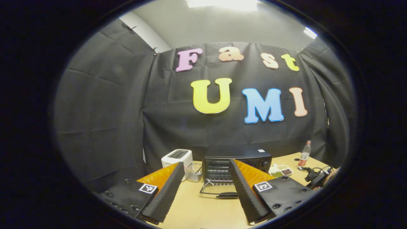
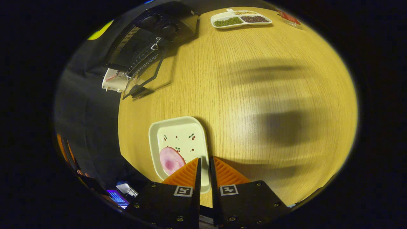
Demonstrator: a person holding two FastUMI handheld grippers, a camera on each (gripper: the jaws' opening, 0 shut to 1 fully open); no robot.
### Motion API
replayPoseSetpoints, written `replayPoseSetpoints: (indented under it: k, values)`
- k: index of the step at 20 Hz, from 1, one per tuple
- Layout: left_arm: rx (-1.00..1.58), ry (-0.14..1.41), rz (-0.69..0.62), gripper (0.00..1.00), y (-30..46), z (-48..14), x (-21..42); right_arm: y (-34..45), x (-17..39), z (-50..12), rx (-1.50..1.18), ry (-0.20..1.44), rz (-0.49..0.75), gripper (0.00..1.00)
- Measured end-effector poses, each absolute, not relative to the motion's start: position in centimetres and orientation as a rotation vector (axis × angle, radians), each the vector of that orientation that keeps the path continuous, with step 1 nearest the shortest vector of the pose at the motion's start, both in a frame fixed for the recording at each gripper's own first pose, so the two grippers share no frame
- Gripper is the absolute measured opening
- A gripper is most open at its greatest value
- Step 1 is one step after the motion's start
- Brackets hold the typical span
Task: Open the electric oven with the left hand, put the food in, and close the electric oven.
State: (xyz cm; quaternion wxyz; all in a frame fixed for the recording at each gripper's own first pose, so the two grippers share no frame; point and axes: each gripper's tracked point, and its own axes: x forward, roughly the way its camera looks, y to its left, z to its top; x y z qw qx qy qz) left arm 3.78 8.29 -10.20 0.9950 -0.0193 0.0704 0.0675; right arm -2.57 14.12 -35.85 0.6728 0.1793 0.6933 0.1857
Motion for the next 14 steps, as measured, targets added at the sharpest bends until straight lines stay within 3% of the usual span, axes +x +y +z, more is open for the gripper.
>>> replayPoseSetpoints:
  k: [2, 4, 9, 10, 11, 12, 14]
  values:
    - [-0.044, 0.145, 0.134, 0.99, 8.3, -10.4, 4.0, 14.0, -2.2, -36.5, 0.387, 1.535, 0.403, 0.17]
    - [-0.046, 0.147, 0.137, 0.99, 8.6, -10.5, 4.2, 14.0, -2.9, -36.4, 0.357, 1.519, 0.442, 0.04]
    - [-0.046, 0.141, 0.136, 0.99, 8.7, -10.5, 5.1, 13.8, -2.1, -35.0, 0.353, 1.443, 0.474, 0.03]
    - [-0.04, 0.143, 0.137, 0.91, 8.8, -10.6, 5.1, 14.1, -1.9, -35.4, 0.374, 1.442, 0.499, 0.0]
    - [-0.039, 0.143, 0.135, 0.99, 8.8, -10.7, 5.2, 13.9, -2.1, -34.8, 0.375, 1.422, 0.508, 0.0]
    - [-0.04, 0.147, 0.131, 0.98, 8.6, -10.8, 5.3, 13.2, -2.0, -34.1, 0.371, 1.415, 0.521, 0.0]
    - [-0.047, 0.146, 0.126, 0.95, 8.5, -10.9, 5.6, 13.4, -1.8, -33.6, 0.393, 1.403, 0.533, 0.07]
